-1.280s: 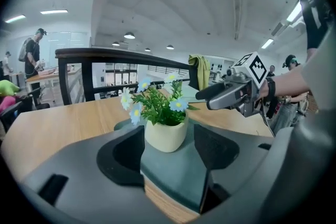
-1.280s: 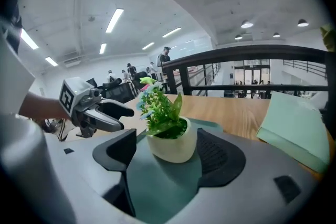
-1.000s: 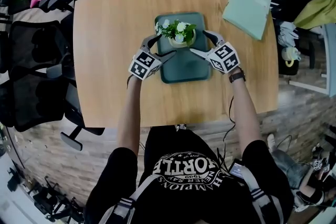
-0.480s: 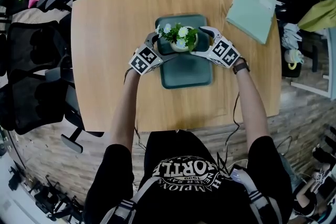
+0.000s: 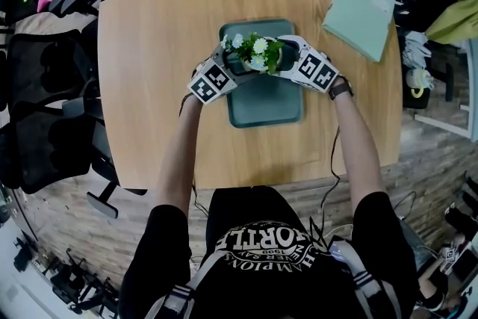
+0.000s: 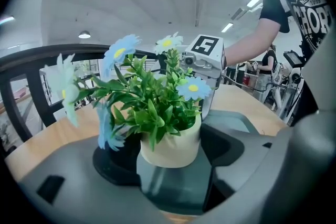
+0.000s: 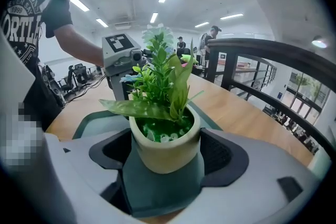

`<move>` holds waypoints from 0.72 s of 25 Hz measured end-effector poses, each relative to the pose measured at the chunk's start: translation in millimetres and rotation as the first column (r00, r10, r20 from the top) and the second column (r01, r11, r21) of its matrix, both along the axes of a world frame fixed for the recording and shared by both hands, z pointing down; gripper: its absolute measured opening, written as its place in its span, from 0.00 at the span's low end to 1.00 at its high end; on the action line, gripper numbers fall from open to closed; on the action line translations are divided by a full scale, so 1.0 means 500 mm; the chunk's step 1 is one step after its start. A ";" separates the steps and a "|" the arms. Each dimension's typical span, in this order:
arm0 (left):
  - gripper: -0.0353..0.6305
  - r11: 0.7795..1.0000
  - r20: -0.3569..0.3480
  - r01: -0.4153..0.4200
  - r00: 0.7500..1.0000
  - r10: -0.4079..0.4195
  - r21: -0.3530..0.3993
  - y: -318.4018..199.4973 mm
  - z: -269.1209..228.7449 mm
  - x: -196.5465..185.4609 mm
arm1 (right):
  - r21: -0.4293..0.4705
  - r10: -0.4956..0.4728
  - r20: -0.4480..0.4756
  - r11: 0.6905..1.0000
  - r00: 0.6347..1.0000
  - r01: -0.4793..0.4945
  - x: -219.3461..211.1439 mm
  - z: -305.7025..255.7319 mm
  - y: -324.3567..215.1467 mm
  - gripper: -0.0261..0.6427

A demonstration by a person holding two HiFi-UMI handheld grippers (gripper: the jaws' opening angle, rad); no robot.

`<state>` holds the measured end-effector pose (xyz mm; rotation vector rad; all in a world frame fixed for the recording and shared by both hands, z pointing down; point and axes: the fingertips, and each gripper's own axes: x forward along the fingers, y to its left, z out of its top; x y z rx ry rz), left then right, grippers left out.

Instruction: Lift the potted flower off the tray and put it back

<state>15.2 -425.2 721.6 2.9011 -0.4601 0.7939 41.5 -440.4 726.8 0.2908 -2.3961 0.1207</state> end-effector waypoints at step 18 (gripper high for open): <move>0.62 1.000 0.022 -0.012 1.000 0.012 -0.007 0.040 -0.018 -0.004 | -0.016 0.023 -0.029 1.000 0.999 -0.023 0.001 -0.011 0.040 0.67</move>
